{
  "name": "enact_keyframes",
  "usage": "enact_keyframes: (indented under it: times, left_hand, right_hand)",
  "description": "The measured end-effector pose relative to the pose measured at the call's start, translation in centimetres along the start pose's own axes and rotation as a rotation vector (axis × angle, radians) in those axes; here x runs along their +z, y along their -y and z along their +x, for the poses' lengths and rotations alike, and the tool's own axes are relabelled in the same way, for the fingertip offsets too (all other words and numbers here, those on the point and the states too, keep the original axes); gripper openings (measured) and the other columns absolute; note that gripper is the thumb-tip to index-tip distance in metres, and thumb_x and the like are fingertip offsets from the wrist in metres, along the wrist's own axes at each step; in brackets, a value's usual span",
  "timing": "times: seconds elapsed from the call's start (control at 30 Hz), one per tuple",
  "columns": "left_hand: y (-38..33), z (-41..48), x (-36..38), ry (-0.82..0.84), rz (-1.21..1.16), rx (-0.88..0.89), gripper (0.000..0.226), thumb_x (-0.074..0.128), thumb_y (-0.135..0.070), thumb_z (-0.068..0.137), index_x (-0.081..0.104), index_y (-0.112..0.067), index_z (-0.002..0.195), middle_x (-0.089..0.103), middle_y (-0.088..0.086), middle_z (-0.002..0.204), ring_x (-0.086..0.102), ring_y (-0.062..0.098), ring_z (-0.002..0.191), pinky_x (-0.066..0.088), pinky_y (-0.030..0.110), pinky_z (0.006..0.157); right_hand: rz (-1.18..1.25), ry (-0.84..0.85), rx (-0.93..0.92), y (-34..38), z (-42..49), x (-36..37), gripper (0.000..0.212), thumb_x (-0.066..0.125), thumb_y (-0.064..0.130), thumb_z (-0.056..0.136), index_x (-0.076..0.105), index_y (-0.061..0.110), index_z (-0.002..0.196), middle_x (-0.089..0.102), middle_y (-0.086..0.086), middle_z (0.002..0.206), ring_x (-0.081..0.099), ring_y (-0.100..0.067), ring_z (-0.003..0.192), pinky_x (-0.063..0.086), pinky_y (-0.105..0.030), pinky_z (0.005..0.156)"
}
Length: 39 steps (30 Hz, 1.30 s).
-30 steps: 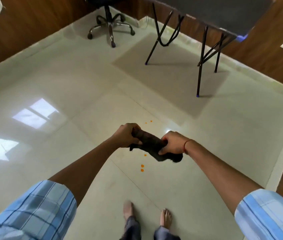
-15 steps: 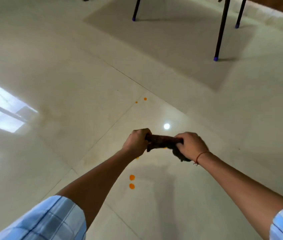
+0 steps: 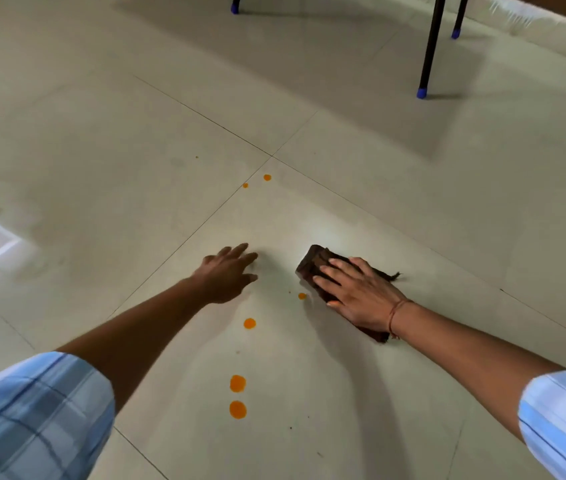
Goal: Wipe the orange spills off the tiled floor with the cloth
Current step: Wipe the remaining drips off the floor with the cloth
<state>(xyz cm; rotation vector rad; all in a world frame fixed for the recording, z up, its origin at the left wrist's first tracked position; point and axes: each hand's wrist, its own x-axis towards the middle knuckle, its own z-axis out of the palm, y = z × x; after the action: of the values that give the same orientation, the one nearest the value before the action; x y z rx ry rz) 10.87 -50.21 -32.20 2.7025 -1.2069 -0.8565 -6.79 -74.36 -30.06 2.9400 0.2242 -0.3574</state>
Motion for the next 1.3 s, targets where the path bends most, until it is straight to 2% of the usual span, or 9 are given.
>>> enact_keyframes:
  times: [0.2, 0.3, 0.4, 0.6, 0.77, 0.9, 0.97, 1.17, 1.3]
  left_hand:
    - [2.7, -1.7, 3.3, 0.046, 0.038, 0.068, 0.063, 0.019, -0.059, 0.096, 0.009, -0.034, 0.153, -0.008, -0.003, 0.162, -0.004, 0.024, 0.149, 0.012, 0.049, 0.118]
    - [2.9, -1.7, 4.5, -0.007, 0.019, 0.095, 0.061, 0.017, -0.055, 0.097, 0.004, -0.036, 0.153, -0.014, -0.004, 0.161, -0.011, 0.026, 0.148, 0.002, 0.050, 0.118]
    - [3.0, -1.7, 5.3, -0.038, 0.020, 0.085, 0.057, 0.024, -0.042, 0.103, -0.003, -0.036, 0.153, -0.019, -0.004, 0.160, -0.017, 0.025, 0.147, -0.004, 0.050, 0.118]
    - [2.6, -2.1, 4.9, -0.066, 0.035, 0.090, 0.060, 0.029, -0.042, 0.102, 0.001, -0.030, 0.154, -0.012, 0.000, 0.162, -0.012, 0.026, 0.148, 0.000, 0.050, 0.119]
    - [4.3, -3.8, 5.0, -0.156, -0.009, 0.083, 0.055, 0.033, -0.039, 0.102, 0.020, -0.023, 0.153, 0.002, 0.003, 0.163, 0.002, 0.024, 0.149, 0.005, 0.045, 0.118]
    - [7.3, -7.6, 6.0, -0.198, -0.026, 0.013, 0.060, 0.018, -0.045, 0.096, 0.032, -0.022, 0.149, 0.013, 0.002, 0.162, 0.011, 0.023, 0.149, 0.012, 0.043, 0.117]
    - [8.0, -9.5, 6.8, -0.185, -0.030, 0.009, 0.064, 0.012, -0.048, 0.094, 0.033, -0.022, 0.149, 0.017, 0.002, 0.161, 0.014, 0.023, 0.148, 0.015, 0.042, 0.117]
    - [8.0, -11.7, 8.9, -0.249, -0.080, -0.069, 0.056, 0.017, -0.036, 0.099, 0.027, -0.019, 0.151, 0.015, 0.005, 0.161, 0.013, 0.025, 0.148, 0.008, 0.042, 0.118]
    - [9.9, -12.8, 8.1, -0.352, -0.114, -0.180, 0.048, 0.033, -0.019, 0.103, 0.029, -0.017, 0.150, 0.018, 0.005, 0.160, 0.013, 0.024, 0.148, 0.009, 0.044, 0.119]
  right_hand:
    - [0.070, 0.121, -0.095, -1.0, 2.1, 4.3, 0.062, 0.030, 0.054, 0.090, 0.039, 0.027, 0.145, 0.044, -0.002, 0.150, 0.042, -0.023, 0.137, 0.039, -0.049, 0.107]
    - [0.264, -0.007, 0.231, -1.2, 3.5, 6.4, 0.069, 0.023, 0.061, 0.092, 0.019, 0.029, 0.153, 0.026, -0.002, 0.159, 0.022, -0.023, 0.147, 0.025, -0.053, 0.114]
    - [0.406, -0.105, 0.521, 2.9, 7.3, 5.1, 0.076, 0.022, 0.064, 0.090, 0.028, 0.021, 0.152, 0.030, -0.010, 0.157, 0.023, -0.032, 0.146, 0.019, -0.052, 0.115]
    - [0.378, -0.126, 0.224, 10.8, -2.4, 6.2, 0.071, 0.020, 0.063, 0.096, 0.015, 0.025, 0.155, 0.011, -0.002, 0.161, 0.016, -0.027, 0.149, 0.015, -0.046, 0.116]
    - [0.376, -0.163, 0.618, 8.4, 4.8, 5.4, 0.078, 0.029, 0.062, 0.090, 0.028, 0.014, 0.152, 0.029, -0.014, 0.157, 0.023, -0.034, 0.145, 0.024, -0.052, 0.114]
    - [0.392, -0.123, 0.201, 18.4, 6.4, 4.1, 0.077, 0.027, 0.062, 0.093, 0.016, 0.018, 0.155, 0.015, -0.009, 0.162, 0.010, -0.028, 0.150, 0.011, -0.049, 0.117]
    - [0.376, -0.093, 0.093, 17.7, 0.8, 5.0, 0.076, 0.031, 0.061, 0.093, 0.014, 0.021, 0.155, 0.011, -0.005, 0.162, 0.010, -0.025, 0.150, 0.019, -0.051, 0.115]
    - [0.381, -0.185, 0.477, 16.2, 8.0, 3.6, 0.077, 0.027, 0.059, 0.092, 0.026, 0.012, 0.153, 0.025, -0.015, 0.158, 0.021, -0.034, 0.146, 0.021, -0.052, 0.115]
    - [0.394, -0.106, 0.049, 27.1, 2.5, 3.1, 0.076, 0.032, 0.058, 0.094, 0.017, 0.015, 0.155, 0.015, -0.011, 0.162, 0.013, -0.029, 0.149, 0.014, -0.048, 0.117]
